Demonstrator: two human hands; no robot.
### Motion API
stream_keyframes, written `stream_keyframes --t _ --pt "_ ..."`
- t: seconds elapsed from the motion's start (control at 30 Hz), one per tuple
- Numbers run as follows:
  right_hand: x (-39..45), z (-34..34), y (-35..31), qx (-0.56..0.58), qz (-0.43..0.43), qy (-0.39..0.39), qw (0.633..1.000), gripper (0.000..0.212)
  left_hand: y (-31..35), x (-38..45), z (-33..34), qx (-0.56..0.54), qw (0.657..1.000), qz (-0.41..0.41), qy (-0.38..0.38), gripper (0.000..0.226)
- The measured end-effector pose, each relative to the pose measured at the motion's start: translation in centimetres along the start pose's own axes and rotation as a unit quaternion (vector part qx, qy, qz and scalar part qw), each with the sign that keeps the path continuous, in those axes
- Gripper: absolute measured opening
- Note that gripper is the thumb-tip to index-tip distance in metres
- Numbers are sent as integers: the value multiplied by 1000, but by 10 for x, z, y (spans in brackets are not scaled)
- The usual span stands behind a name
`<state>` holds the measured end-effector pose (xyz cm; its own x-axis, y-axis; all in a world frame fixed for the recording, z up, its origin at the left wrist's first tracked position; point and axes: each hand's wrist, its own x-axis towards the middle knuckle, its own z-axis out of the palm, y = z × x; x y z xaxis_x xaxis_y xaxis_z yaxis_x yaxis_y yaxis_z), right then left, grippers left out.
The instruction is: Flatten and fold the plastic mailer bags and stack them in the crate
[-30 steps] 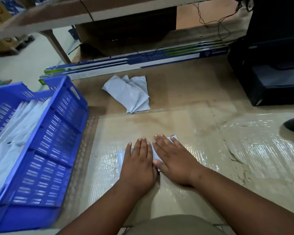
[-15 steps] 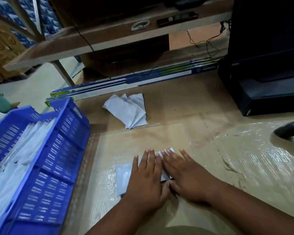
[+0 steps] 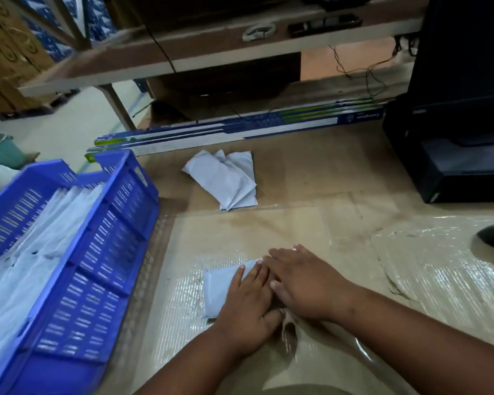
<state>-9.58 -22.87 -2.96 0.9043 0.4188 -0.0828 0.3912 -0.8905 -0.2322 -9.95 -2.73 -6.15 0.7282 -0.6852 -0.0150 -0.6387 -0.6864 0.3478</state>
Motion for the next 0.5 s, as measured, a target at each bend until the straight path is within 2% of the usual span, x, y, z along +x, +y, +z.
stream_keyframes --t 0.07,0.1,0.17,0.23,0.33,0.5 --pt "2 14 -9 116 26 -5 993 72 -4 -5 -21 -111 993 10 24 67" --pt "1 24 -11 134 38 -19 990 74 -10 -12 -27 -91 994 29 55 68" --pt "-3 48 -11 43 22 -8 999 80 -25 -27 -28 52 991 59 105 72" --pt "-6 56 -9 -20 4 -20 1000 86 -35 -41 -24 154 984 17 89 77" --pt "-4 53 -9 -33 -4 -44 998 96 -43 -53 -13 147 988 -21 46 88" --pt "10 31 -14 -93 -2 -141 986 105 -52 -55 2 62 996 -9 64 90"
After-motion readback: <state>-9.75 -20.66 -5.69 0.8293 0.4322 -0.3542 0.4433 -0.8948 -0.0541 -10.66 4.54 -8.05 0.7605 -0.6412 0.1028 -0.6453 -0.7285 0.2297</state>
